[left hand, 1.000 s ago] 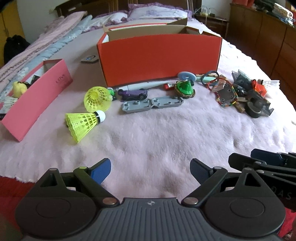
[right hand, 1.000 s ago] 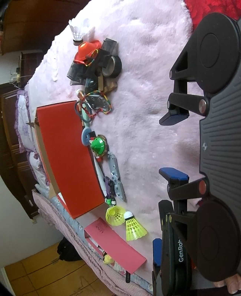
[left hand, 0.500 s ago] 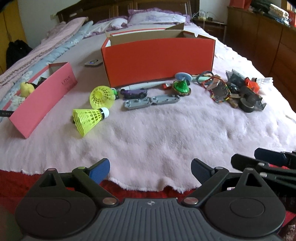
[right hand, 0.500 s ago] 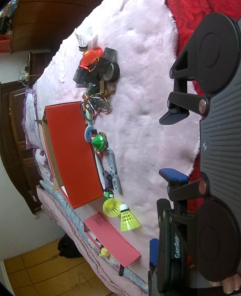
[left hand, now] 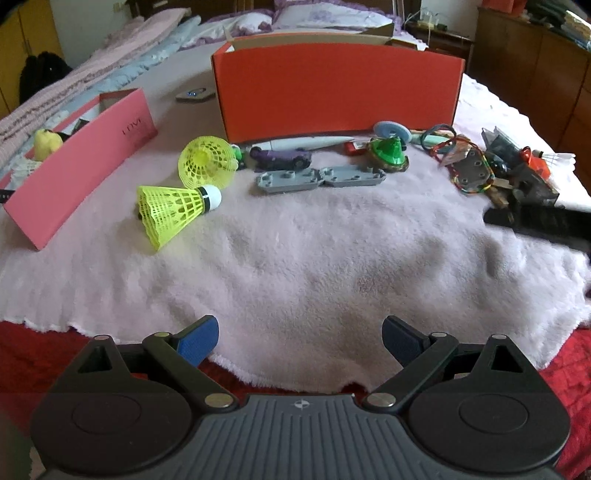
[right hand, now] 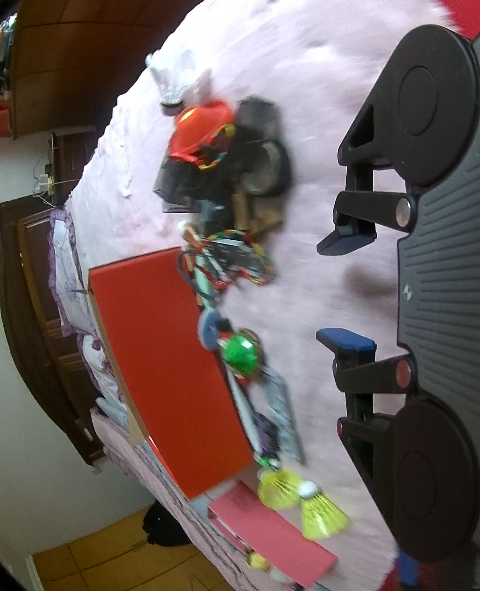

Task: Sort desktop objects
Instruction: 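Withdraw both open grippers from the red box back over the blanket, then grasp the grey metal plate with the right gripper while the left grasps the rainbow string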

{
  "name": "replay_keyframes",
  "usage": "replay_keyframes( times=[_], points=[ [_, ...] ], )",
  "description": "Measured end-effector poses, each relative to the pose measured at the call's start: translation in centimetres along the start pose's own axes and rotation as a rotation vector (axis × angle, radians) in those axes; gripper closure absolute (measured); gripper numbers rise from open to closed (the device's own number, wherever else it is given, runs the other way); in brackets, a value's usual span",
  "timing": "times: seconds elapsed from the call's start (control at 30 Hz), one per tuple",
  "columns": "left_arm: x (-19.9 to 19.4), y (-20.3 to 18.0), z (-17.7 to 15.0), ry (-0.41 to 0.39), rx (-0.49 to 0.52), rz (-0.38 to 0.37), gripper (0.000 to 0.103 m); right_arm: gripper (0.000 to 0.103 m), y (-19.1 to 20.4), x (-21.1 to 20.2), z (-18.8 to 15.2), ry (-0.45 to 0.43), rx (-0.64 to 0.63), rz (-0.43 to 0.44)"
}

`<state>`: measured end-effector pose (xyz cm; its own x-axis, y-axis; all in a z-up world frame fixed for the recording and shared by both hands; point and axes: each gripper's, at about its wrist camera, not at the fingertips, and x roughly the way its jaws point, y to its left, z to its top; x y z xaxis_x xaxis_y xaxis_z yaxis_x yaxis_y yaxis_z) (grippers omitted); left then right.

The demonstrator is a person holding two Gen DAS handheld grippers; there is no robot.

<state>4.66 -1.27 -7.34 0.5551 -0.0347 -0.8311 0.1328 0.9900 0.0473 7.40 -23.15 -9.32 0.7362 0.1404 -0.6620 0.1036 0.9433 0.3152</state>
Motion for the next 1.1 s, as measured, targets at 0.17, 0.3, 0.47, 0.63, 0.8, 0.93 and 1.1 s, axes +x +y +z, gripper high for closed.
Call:
replay_keyframes(
  times=[0.17, 0.3, 0.47, 0.63, 0.8, 0.93, 1.1],
  points=[
    [1.0, 0.0, 0.0, 0.018, 0.007, 0.01, 0.007, 0.059, -1.1, 3.7, 2.5, -0.02, 0.055, -0.026],
    [1.4, 0.1, -0.1, 0.031, 0.006, 0.012, 0.007, 0.073, -1.7, 6.1, 3.6, -0.01, 0.087, -0.053],
    [1.3, 0.3, 0.1, 0.022, 0.002, 0.014, 0.007, 0.096, -1.6, 5.7, 3.2, -0.032, 0.102, -0.018],
    [1.0, 0.3, 0.1, 0.015, -0.001, 0.005, 0.007, 0.096, -1.1, 2.1, 0.5, -0.028, 0.13, 0.07],
    [0.5, -0.2, 0.2, -0.001, 0.016, -0.011, 0.007, 0.096, -1.0, -1.5, -2.9, 0.007, 0.161, 0.131],
    [0.4, -1.0, 0.5, -0.014, 0.035, -0.029, 0.007, 0.096, -1.5, -3.2, -4.7, 0.033, 0.187, 0.138],
    [0.6, -2.2, 1.5, -0.025, 0.053, -0.06, 0.007, 0.096, -2.5, -3.9, -5.6, 0.043, 0.224, 0.135]
  ],
)
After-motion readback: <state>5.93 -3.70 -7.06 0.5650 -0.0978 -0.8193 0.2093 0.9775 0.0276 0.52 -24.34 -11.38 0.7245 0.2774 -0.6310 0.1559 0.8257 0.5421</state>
